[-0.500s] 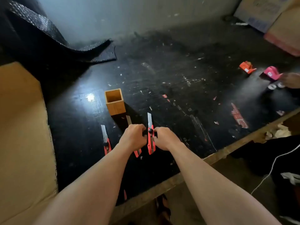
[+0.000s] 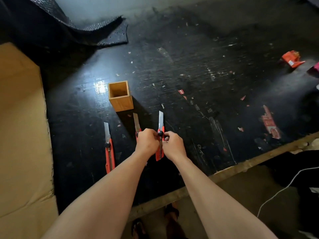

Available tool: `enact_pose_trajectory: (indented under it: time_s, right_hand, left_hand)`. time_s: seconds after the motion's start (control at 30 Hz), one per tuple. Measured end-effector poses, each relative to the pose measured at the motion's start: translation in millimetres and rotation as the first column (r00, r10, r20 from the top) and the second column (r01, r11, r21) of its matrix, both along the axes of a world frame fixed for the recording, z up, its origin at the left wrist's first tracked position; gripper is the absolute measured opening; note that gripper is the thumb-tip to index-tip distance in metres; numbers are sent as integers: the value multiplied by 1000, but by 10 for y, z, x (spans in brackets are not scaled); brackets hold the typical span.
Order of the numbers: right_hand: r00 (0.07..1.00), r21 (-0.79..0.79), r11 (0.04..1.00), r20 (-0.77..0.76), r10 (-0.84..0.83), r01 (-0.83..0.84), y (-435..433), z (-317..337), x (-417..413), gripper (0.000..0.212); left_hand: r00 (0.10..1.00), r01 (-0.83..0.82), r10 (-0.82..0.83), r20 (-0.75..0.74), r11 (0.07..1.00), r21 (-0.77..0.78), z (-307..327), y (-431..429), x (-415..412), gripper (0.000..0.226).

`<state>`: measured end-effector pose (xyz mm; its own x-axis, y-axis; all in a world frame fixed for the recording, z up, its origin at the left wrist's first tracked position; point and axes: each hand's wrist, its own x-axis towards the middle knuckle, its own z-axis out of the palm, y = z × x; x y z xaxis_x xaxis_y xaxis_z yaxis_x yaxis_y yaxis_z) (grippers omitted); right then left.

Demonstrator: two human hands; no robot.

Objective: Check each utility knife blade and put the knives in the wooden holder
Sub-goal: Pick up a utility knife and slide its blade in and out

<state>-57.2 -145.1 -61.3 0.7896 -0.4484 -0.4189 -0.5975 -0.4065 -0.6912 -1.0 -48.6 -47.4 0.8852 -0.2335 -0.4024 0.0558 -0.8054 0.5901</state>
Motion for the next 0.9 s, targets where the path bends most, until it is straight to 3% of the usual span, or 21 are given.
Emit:
enact_pose_trajectory:
  time_s: [0.2, 0.33, 0.43, 0.9]
  right_hand:
    - [992, 196, 974, 32, -124, 115, -163, 94, -29, 26]
    - [989, 291, 956, 125, -79, 40, -328, 353, 85, 28]
    - [976, 307, 949, 216, -2, -66, -389, 656, 248, 29]
    - [824, 277, 878, 531, 199, -391, 20, 2182, 1104, 30]
  left_hand:
    - [971, -224, 209, -112, 964, -143, -1, -63, -55, 26]
    - [931, -354, 299, -211, 880, -315, 219, -21, -17, 26]
    - [891, -444, 323, -318, 761, -473, 480, 67, 60, 28]
    - [935, -335, 295, -196, 559, -758, 1992, 732, 744, 27]
